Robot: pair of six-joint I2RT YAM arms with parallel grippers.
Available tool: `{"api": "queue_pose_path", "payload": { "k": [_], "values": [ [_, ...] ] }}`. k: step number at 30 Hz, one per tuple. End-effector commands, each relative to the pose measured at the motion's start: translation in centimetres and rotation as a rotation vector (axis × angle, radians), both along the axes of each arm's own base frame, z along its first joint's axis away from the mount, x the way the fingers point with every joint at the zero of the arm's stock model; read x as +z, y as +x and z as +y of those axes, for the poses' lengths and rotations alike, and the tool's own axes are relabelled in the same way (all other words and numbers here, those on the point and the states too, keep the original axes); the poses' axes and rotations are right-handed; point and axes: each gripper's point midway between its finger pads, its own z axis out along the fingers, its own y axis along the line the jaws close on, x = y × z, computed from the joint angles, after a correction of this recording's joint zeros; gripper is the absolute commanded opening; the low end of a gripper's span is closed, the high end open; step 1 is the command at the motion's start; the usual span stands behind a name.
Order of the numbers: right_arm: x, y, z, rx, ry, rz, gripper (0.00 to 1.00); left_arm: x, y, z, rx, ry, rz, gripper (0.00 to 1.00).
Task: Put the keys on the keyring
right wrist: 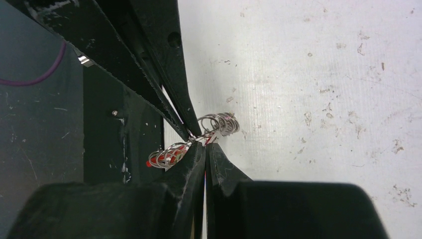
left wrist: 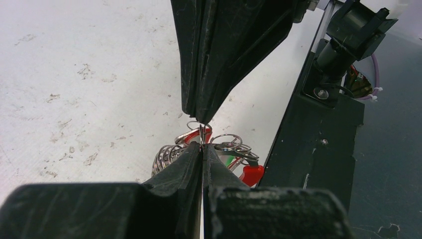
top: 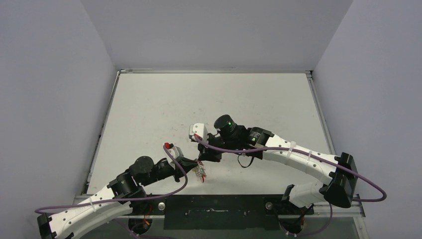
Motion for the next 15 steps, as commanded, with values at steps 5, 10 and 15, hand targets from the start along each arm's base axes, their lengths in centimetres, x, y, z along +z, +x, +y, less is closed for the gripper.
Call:
{"api": "queue_pose_path", "payload": {
  "k": [5,10,15],
  "values": [
    [1.5,1.2,-0.6,-0.084,0.039,-0.074,0.00,1.9,0.3,0.4,0.029,-0.052,-0.027,0.00],
    [0.9,1.8,-1.4,-0.124,0.024,-0.071,0.00,1.9,0.3,1.0,0.048,-0.043,-0.027,0.00],
    [-1.2,3.0,-2.2,-0.208,-0.029,-0.068,0.00,1.9,0.3,2.1,0.076,0.000,-0.029,0.00]
  ]
}}
